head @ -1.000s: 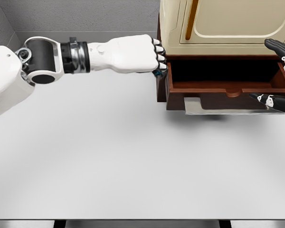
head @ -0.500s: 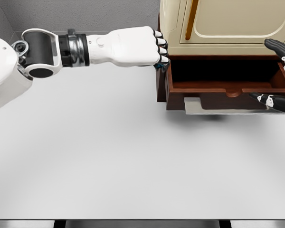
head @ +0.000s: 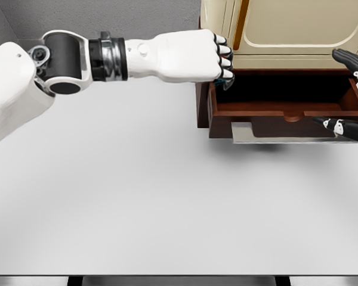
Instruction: Put the switch into the drawer with left arm, and close the drawer with right arm
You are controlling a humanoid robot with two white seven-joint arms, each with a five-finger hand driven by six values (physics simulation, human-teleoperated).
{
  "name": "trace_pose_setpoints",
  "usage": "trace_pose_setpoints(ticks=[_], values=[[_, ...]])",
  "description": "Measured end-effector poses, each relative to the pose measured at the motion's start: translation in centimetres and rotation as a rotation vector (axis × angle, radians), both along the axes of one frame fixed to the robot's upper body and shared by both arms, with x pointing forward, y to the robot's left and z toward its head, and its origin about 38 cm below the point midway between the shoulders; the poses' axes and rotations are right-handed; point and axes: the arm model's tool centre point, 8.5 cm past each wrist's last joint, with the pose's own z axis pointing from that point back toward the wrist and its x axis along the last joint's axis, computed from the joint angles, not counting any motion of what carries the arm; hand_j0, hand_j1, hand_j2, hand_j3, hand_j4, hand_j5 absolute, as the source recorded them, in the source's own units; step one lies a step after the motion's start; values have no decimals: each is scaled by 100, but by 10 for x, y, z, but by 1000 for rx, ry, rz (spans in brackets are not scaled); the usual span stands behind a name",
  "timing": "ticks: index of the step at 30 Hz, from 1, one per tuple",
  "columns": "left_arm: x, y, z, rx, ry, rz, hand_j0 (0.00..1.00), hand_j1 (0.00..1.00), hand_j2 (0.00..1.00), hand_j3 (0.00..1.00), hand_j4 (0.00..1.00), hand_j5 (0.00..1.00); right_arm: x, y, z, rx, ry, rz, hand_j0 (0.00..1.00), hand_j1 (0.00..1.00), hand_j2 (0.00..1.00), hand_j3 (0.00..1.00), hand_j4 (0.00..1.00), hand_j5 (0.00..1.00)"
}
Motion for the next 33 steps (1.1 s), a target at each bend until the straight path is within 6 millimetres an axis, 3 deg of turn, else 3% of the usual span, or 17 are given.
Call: trace_pose_setpoints(ticks=[15,33], values=[[-12,-41,9,-32,-9,-85,48,48,48,48,48,48,0,0,0,0,0,0,100,100,100,100,100,100],[-18,-60,7,-30,-4,-122,49,49,49,49,49,49,0,0,0,0,0,0,100,100,100,100,100,100]])
